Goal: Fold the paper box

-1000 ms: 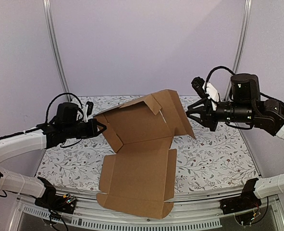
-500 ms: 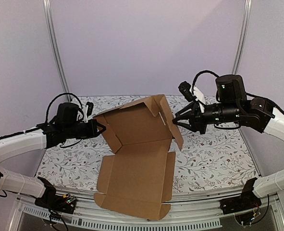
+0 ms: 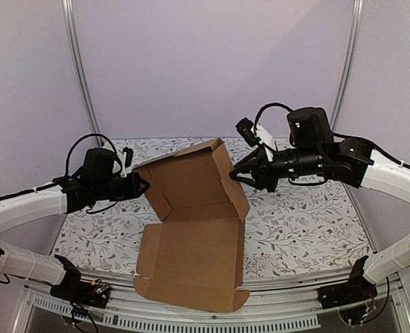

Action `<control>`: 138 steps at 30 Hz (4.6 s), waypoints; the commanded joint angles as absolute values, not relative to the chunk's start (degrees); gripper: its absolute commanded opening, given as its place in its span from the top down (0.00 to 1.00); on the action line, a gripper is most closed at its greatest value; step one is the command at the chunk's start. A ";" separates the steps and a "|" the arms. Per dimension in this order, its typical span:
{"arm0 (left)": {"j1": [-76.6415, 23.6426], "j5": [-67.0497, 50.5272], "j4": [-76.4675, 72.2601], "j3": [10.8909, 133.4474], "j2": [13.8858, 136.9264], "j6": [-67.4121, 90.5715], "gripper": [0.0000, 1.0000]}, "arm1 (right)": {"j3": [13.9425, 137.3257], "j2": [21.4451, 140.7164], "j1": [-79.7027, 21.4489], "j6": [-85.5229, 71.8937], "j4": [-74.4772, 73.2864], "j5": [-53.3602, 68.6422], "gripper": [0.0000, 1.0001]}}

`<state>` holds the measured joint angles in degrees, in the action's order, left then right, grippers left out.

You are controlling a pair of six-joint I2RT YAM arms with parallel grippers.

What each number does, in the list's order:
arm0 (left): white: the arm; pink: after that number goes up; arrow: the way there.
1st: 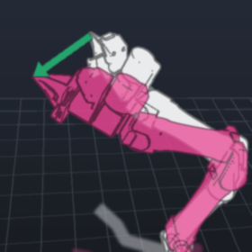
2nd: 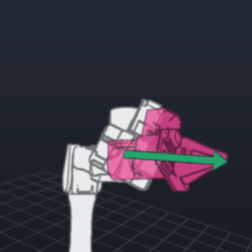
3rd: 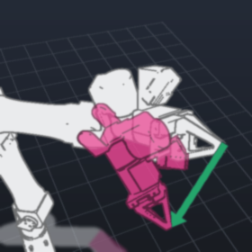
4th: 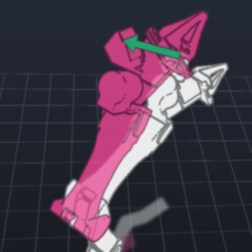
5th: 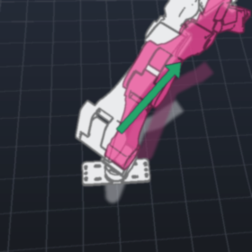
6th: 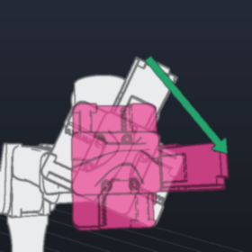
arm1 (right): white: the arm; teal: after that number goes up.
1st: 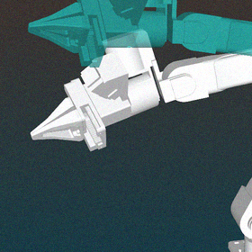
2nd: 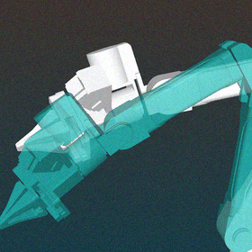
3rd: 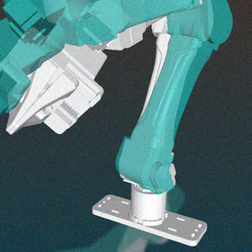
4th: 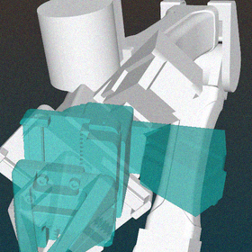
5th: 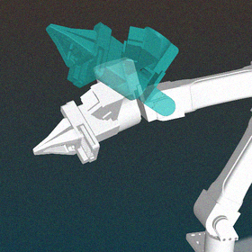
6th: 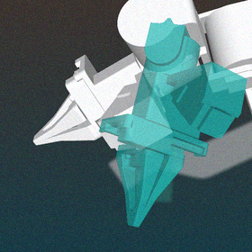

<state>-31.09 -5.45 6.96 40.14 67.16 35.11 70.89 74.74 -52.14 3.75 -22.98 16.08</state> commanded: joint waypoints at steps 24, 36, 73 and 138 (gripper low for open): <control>-35.65 1.70 10.99 45.54 69.22 37.16 1.00 | 75.13 87.14 -58.61 0.26 -20.38 -11.68 0.60; -37.15 4.49 14.06 47.58 69.72 38.13 1.00 | 74.77 91.17 -59.26 -2.08 -17.79 -21.53 0.53; -52.27 29.18 22.85 57.30 81.22 45.95 1.00 | 51.96 96.67 -61.00 -10.28 25.36 -39.51 1.00; -62.33 46.99 -23.14 22.71 81.22 45.96 0.56 | 48.52 100.59 -61.41 -22.86 27.86 -45.00 1.00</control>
<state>-60.75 44.14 -28.03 23.73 80.58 44.51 49.06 100.60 -61.54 -18.72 25.74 -44.27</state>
